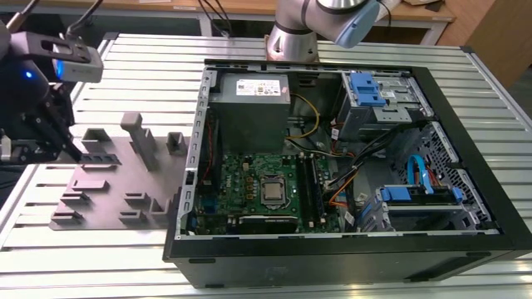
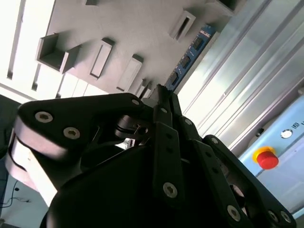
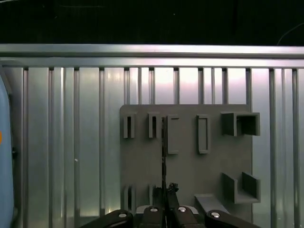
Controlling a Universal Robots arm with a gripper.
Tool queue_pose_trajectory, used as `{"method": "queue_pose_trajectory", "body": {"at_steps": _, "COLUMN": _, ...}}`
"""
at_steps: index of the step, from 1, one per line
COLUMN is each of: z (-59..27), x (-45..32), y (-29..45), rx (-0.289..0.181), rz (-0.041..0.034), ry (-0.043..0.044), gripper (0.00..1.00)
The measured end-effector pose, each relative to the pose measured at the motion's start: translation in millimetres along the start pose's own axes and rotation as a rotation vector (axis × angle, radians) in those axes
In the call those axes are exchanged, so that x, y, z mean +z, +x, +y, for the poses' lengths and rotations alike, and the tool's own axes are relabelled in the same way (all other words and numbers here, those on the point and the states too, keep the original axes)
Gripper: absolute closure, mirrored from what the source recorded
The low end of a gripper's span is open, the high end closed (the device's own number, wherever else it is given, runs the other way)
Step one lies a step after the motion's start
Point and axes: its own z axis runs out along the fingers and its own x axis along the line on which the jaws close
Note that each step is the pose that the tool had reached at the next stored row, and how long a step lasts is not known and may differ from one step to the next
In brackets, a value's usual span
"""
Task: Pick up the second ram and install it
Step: 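Pick up the second ram and move it above second insertion slot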
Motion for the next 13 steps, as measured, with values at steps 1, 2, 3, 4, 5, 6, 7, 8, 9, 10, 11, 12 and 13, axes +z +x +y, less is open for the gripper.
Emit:
{"method": "queue_pose_trajectory", "body": {"at_steps": 1, "z": 0.0, "x": -4.8, "y": -0.2, "rx": 0.0, "rz": -0.0007, "ry": 0.0001, "gripper": 0.89}}
{"method": "queue_pose_trajectory", "body": {"at_steps": 2, "z": 0.0, "x": -9.3, "y": -0.4, "rx": 0.0, "rz": -0.0011, "ry": 0.0001, "gripper": 0.89}}
{"method": "queue_pose_trajectory", "body": {"at_steps": 3, "z": 0.0, "x": -13.8, "y": -0.6, "rx": 0.0, "rz": -0.0014, "ry": 0.0001, "gripper": 0.89}}
{"method": "queue_pose_trajectory", "body": {"at_steps": 4, "z": 0.0, "x": -18.3, "y": -0.8, "rx": 0.0, "rz": -0.0017, "ry": 0.0001, "gripper": 0.89}}
{"method": "queue_pose_trajectory", "body": {"at_steps": 5, "z": 0.0, "x": -22.8, "y": -1.0, "rx": 0.0, "rz": -0.0019, "ry": 0.0001, "gripper": 0.89}}
{"method": "queue_pose_trajectory", "body": {"at_steps": 6, "z": 0.0, "x": -27.2, "y": -1.2, "rx": 0.0, "rz": -0.0024, "ry": 0.0001, "gripper": 0.89}}
{"method": "queue_pose_trajectory", "body": {"at_steps": 7, "z": 0.0, "x": -32.1, "y": -1.4, "rx": 0.0, "rz": -0.0026, "ry": 0.0, "gripper": 0.89}}
{"method": "queue_pose_trajectory", "body": {"at_steps": 8, "z": 0.0, "x": -36.5, "y": -1.6, "rx": 0.0, "rz": -0.003, "ry": 0.0, "gripper": 0.89}}
{"method": "queue_pose_trajectory", "body": {"at_steps": 9, "z": 0.0, "x": -41.0, "y": -1.8, "rx": 0.0, "rz": -0.0036, "ry": 0.0, "gripper": 0.89}}
{"method": "queue_pose_trajectory", "body": {"at_steps": 10, "z": 0.0, "x": -45.3, "y": -2.0, "rx": 0.0, "rz": -0.0043, "ry": -0.0001, "gripper": 0.89}}
{"method": "queue_pose_trajectory", "body": {"at_steps": 11, "z": 0.0, "x": -49.2, "y": -2.2, "rx": 0.0, "rz": -0.0055, "ry": 0.0, "gripper": 0.89}}
{"method": "queue_pose_trajectory", "body": {"at_steps": 12, "z": 0.0, "x": -52.9, "y": -2.3, "rx": 0.0, "rz": -0.007, "ry": -0.0001, "gripper": 0.89}}
{"method": "queue_pose_trajectory", "body": {"at_steps": 13, "z": 0.0, "x": -55.7, "y": -2.4, "rx": 0.0, "rz": -0.0094, "ry": -0.0002, "gripper": 0.89}}
